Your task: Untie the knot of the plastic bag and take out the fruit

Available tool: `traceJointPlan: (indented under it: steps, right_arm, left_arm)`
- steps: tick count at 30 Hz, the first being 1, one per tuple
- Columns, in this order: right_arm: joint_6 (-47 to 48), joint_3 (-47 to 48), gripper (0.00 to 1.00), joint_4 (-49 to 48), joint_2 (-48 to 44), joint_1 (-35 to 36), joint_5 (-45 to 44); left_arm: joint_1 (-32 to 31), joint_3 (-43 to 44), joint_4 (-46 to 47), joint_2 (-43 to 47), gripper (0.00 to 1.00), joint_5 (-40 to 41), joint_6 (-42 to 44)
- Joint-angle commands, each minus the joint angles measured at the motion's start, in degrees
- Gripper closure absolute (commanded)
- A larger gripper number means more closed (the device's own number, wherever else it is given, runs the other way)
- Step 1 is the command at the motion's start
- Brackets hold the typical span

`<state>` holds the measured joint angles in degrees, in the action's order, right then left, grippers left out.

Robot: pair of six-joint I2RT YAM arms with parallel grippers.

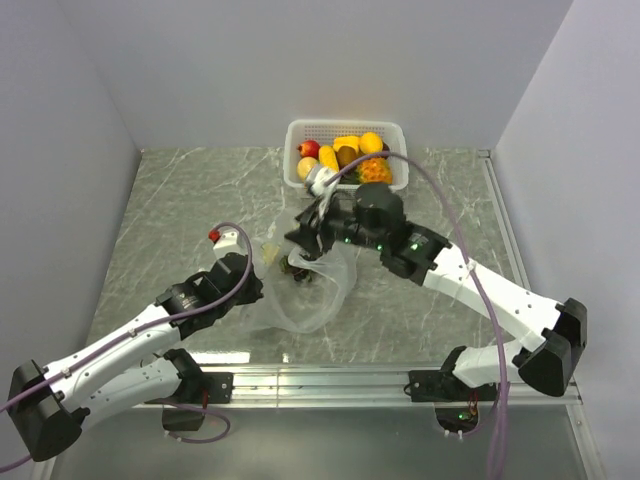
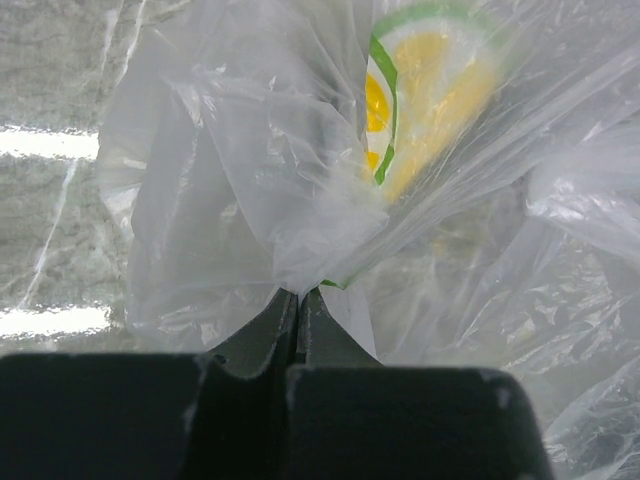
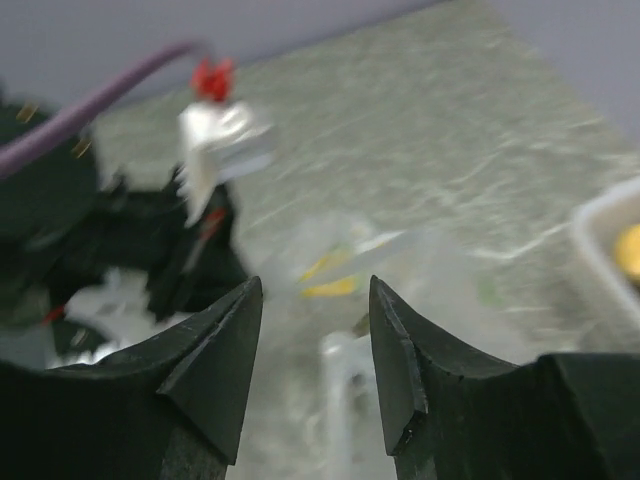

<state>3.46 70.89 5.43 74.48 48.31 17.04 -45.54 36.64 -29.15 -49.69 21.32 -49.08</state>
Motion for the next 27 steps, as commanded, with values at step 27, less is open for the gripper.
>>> traceJointPlan:
  steps: [27]
  right_arm:
    - [8.67,-0.58,0.32,2.48,36.25,0.64,-19.67]
  left_arm:
    - [0.19,1.06,-1.44,1.35,0.99,-2.16,0.74]
